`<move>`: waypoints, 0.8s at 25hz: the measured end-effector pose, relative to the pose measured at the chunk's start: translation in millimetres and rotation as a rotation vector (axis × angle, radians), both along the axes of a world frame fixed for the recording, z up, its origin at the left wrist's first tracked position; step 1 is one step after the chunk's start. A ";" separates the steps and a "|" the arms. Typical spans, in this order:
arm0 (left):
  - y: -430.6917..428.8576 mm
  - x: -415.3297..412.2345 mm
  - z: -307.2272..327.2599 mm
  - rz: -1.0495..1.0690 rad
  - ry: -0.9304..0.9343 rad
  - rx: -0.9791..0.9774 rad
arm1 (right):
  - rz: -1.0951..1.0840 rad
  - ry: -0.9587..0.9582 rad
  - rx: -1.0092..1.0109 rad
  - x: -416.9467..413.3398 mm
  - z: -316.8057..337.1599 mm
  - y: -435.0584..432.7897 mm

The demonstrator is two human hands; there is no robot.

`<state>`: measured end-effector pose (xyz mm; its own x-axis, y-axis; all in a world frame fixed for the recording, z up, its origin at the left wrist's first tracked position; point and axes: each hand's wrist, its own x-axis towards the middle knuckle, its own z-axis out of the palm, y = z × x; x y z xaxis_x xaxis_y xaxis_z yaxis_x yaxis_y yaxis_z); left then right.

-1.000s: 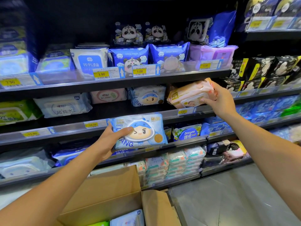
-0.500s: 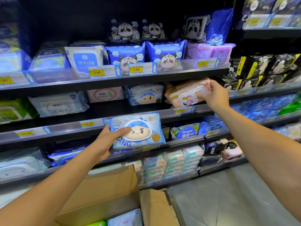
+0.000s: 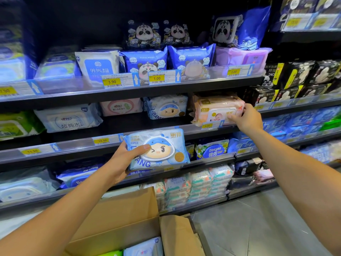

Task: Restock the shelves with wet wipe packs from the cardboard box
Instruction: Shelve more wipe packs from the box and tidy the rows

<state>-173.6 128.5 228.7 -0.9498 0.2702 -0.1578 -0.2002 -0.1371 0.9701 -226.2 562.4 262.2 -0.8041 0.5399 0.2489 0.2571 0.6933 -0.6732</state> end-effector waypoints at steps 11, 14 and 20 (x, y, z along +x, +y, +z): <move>3.6 9.4 1.6 0.011 -0.001 0.017 | 0.292 0.062 0.826 23.9 -23.7 -78.8; 4.8 11.5 1.6 0.021 -0.011 0.046 | 0.286 0.019 0.863 25.0 -26.5 -74.9; 9.2 10.7 0.8 0.030 -0.021 0.040 | 0.330 -0.043 0.860 28.4 -18.4 -56.0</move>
